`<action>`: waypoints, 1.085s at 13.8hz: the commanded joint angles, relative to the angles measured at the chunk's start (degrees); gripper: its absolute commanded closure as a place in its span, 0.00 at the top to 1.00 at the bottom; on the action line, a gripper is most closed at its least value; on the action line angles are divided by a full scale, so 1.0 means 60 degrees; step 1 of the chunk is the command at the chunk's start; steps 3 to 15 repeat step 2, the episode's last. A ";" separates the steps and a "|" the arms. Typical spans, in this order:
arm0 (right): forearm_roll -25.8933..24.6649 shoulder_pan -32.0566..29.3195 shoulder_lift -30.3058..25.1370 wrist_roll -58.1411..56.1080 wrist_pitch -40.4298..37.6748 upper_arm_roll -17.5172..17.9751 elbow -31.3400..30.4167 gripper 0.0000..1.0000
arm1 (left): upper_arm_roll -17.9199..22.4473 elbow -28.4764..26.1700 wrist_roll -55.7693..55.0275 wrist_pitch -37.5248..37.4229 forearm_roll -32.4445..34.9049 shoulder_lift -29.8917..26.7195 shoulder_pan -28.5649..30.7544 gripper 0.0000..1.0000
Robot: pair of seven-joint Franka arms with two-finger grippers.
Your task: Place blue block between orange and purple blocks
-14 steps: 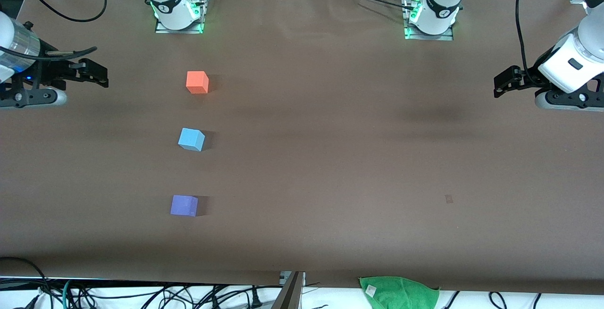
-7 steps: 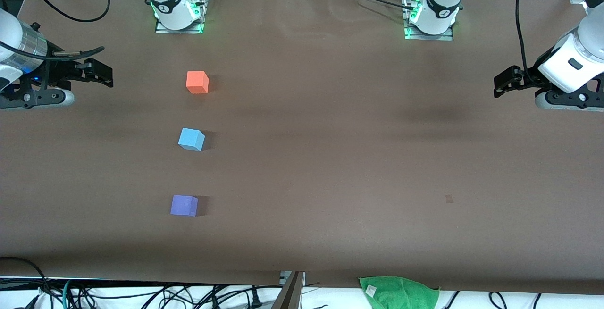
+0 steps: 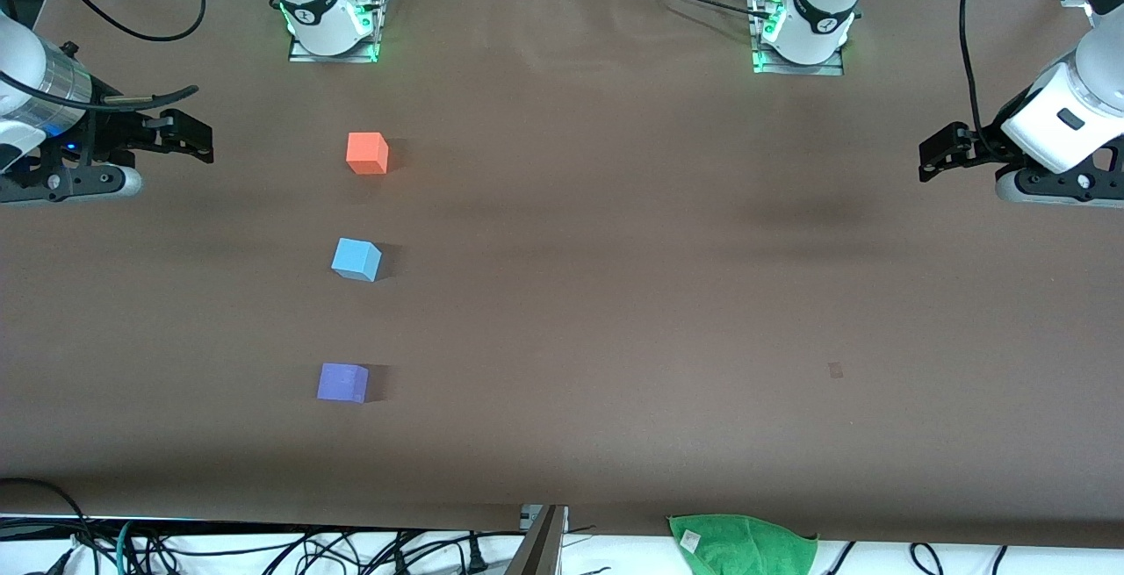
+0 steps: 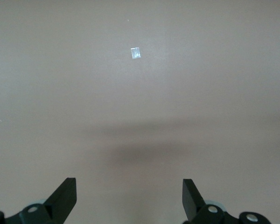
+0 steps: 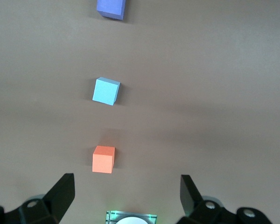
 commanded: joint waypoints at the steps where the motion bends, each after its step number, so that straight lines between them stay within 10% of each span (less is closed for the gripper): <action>1: 0.0027 -0.0104 -0.0194 -0.0067 0.0102 0.0087 -0.0215 1.00 | 0.0045 0.0230 0.0072 -0.0175 -0.0039 0.0058 -0.0067 1.00; 15: 0.0027 -0.0104 -0.0194 -0.0067 0.0102 0.0087 -0.0215 1.00 | 0.0045 0.0230 0.0072 -0.0175 -0.0039 0.0058 -0.0067 1.00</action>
